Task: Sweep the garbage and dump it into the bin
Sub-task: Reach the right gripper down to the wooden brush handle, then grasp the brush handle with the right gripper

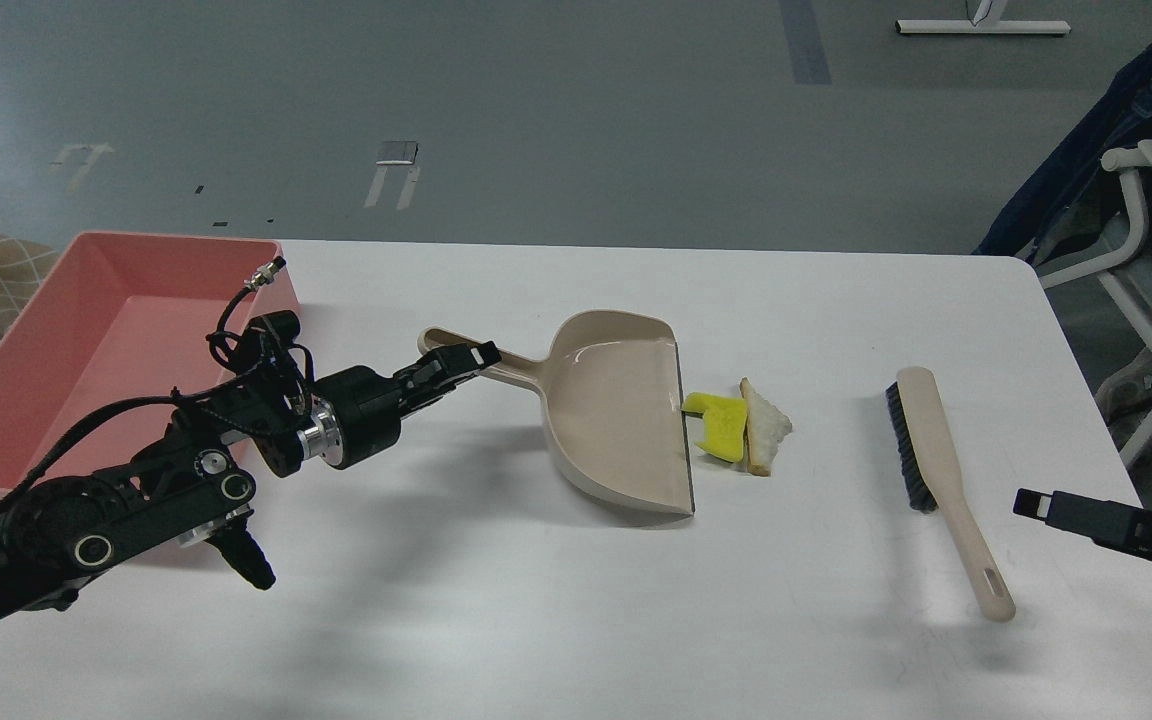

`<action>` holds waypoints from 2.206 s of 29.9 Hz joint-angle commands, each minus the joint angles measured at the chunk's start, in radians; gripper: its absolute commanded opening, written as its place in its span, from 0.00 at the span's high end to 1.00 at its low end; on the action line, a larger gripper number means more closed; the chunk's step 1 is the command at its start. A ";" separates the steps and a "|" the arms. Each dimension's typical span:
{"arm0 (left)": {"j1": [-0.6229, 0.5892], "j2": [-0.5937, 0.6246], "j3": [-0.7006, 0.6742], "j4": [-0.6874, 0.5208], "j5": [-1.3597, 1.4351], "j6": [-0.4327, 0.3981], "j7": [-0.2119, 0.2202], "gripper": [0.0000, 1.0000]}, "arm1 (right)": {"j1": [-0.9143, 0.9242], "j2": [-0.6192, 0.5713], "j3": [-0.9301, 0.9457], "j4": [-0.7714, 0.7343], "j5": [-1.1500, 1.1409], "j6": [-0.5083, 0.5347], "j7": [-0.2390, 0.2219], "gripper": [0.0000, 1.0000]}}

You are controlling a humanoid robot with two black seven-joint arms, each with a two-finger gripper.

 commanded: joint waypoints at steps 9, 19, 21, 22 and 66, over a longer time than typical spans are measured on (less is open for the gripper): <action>0.003 0.003 -0.002 0.001 -0.002 0.000 0.000 1.00 | 0.000 0.086 0.000 -0.003 0.000 0.000 -0.049 0.01; 0.001 0.000 -0.003 0.001 -0.002 0.003 0.000 1.00 | 0.000 0.128 -0.020 -0.003 0.000 0.000 -0.080 0.15; 0.001 0.001 -0.003 0.001 -0.002 0.003 0.000 1.00 | 0.000 0.134 -0.022 -0.002 0.000 0.000 -0.085 0.19; 0.001 0.003 -0.003 0.001 -0.002 0.003 0.000 1.00 | 0.000 0.134 -0.023 0.000 0.000 0.000 -0.092 0.21; 0.001 0.006 -0.011 0.001 -0.003 0.008 0.000 1.00 | 0.005 0.162 -0.022 0.027 0.000 0.000 -0.180 1.00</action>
